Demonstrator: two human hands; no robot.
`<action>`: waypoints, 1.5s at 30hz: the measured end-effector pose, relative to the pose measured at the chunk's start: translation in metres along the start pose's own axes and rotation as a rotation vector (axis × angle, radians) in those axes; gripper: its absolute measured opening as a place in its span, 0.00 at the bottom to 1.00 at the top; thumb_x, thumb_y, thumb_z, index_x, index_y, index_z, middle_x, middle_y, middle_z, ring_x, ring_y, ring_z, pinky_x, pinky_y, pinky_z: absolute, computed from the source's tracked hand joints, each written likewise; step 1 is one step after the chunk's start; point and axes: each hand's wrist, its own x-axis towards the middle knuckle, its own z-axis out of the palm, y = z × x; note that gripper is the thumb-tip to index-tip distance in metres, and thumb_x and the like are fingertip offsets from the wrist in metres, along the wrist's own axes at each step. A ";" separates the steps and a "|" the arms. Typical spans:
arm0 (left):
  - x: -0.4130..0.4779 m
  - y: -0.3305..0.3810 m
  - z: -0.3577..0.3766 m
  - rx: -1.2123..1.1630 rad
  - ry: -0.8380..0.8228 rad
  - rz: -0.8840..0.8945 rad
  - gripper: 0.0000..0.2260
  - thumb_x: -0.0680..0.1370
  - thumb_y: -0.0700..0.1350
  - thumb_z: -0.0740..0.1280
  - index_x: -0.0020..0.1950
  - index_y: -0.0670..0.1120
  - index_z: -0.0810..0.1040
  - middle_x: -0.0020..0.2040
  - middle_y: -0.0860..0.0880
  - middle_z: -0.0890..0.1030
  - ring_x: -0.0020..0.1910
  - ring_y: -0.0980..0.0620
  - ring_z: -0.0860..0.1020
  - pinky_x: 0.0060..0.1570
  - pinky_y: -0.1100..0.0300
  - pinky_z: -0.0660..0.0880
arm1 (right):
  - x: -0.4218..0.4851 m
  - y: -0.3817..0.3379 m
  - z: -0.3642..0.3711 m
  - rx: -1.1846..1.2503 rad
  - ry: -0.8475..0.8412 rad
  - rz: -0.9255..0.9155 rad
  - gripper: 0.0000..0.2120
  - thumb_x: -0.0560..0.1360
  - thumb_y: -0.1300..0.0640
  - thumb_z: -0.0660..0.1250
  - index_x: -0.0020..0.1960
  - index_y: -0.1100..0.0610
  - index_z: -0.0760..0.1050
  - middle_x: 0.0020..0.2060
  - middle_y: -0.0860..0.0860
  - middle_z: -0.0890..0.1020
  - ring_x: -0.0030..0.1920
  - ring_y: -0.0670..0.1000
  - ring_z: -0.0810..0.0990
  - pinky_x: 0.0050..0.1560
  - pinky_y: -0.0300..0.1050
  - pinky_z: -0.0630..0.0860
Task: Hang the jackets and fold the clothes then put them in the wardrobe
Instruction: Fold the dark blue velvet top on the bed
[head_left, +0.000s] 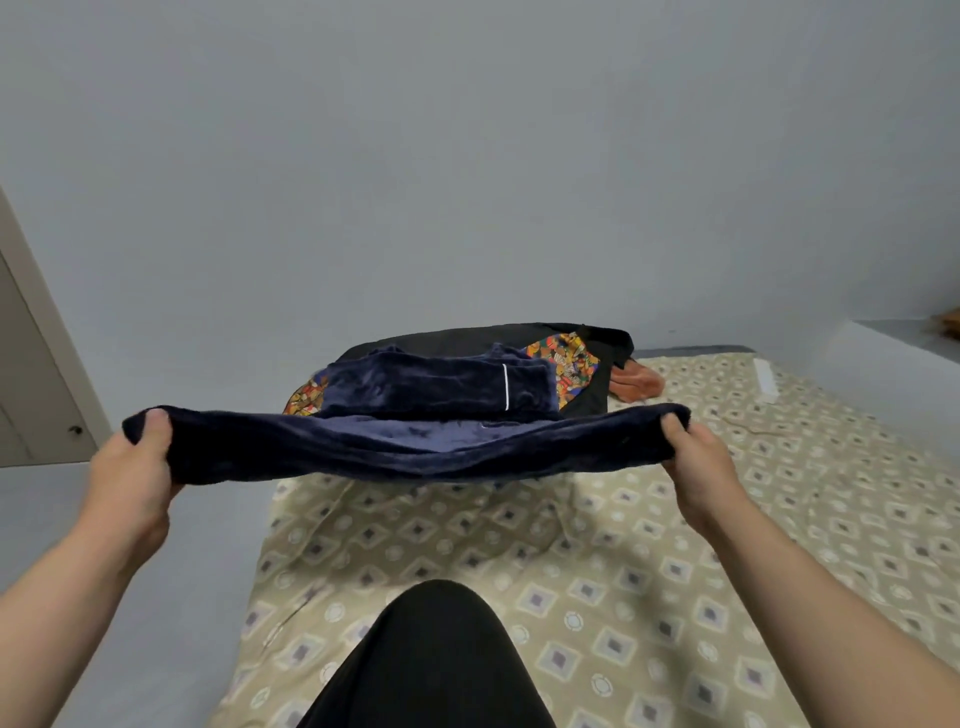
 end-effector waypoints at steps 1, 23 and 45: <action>-0.002 0.003 -0.002 0.035 0.019 0.013 0.14 0.83 0.53 0.61 0.62 0.46 0.76 0.59 0.44 0.79 0.56 0.44 0.78 0.57 0.47 0.75 | -0.002 -0.002 -0.004 -0.020 -0.009 -0.001 0.08 0.82 0.56 0.63 0.49 0.55 0.80 0.49 0.54 0.84 0.50 0.54 0.81 0.55 0.52 0.76; -0.009 -0.020 -0.057 0.531 -0.216 -0.166 0.06 0.80 0.40 0.67 0.53 0.39 0.82 0.43 0.44 0.85 0.42 0.44 0.81 0.43 0.51 0.76 | 0.007 0.025 -0.028 -0.527 -0.205 0.252 0.08 0.78 0.55 0.70 0.48 0.60 0.83 0.40 0.54 0.83 0.41 0.54 0.77 0.44 0.47 0.72; 0.134 -0.125 0.075 0.175 0.046 -0.394 0.19 0.84 0.42 0.61 0.74 0.42 0.66 0.71 0.42 0.72 0.51 0.48 0.80 0.38 0.58 0.80 | 0.153 0.124 0.098 -0.006 -0.024 0.475 0.24 0.85 0.58 0.56 0.79 0.54 0.57 0.70 0.58 0.74 0.63 0.56 0.76 0.53 0.50 0.78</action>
